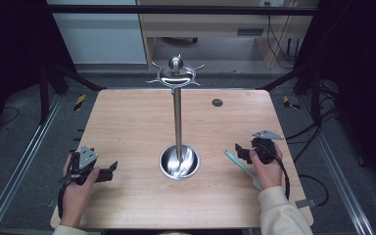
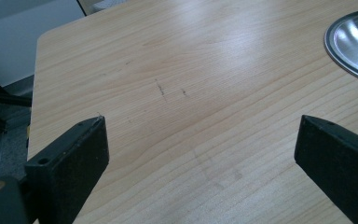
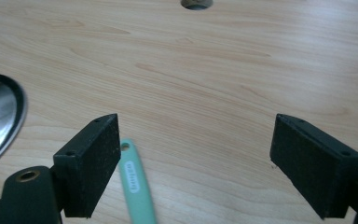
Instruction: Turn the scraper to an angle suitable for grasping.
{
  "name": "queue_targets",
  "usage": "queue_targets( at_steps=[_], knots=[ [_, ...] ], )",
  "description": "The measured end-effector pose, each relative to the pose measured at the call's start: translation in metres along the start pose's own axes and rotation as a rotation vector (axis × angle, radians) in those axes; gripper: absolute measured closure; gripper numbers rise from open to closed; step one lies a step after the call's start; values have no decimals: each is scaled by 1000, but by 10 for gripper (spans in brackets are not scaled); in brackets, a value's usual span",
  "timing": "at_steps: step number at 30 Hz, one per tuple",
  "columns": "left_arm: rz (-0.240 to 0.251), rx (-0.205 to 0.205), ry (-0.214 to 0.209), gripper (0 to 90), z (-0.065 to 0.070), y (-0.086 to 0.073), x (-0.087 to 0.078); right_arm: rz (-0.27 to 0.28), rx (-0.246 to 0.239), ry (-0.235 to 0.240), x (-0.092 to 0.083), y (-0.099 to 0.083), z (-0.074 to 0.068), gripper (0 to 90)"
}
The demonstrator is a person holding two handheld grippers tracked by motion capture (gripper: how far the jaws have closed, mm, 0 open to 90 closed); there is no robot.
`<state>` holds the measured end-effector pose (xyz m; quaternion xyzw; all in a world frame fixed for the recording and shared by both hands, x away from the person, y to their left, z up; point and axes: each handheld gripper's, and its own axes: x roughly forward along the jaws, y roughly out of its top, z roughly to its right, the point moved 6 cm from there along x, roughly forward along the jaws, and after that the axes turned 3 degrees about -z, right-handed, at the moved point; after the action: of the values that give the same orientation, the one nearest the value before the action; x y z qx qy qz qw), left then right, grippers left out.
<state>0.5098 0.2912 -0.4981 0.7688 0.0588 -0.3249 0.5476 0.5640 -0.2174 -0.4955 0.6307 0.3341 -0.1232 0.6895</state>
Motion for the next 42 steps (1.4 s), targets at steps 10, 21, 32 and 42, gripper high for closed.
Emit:
queue_targets(
  at_steps=[10, 21, 32, 42],
  knots=[
    [-3, 8, -2, 27, 0, 0, 0, -53, -154, 38, 2, 5, -29, 176],
    [-1, 8, -3, 27, 1, 0, 0, -137, -339, 209, 8, -6, -69, 513],
    [-2, 10, -3, 27, 1, 0, 0, -242, -322, 190, 13, -15, -58, 894],
    [-2, 12, -3, 28, 2, 1, 0, -278, -307, 148, 22, -18, -51, 900]
  ],
)
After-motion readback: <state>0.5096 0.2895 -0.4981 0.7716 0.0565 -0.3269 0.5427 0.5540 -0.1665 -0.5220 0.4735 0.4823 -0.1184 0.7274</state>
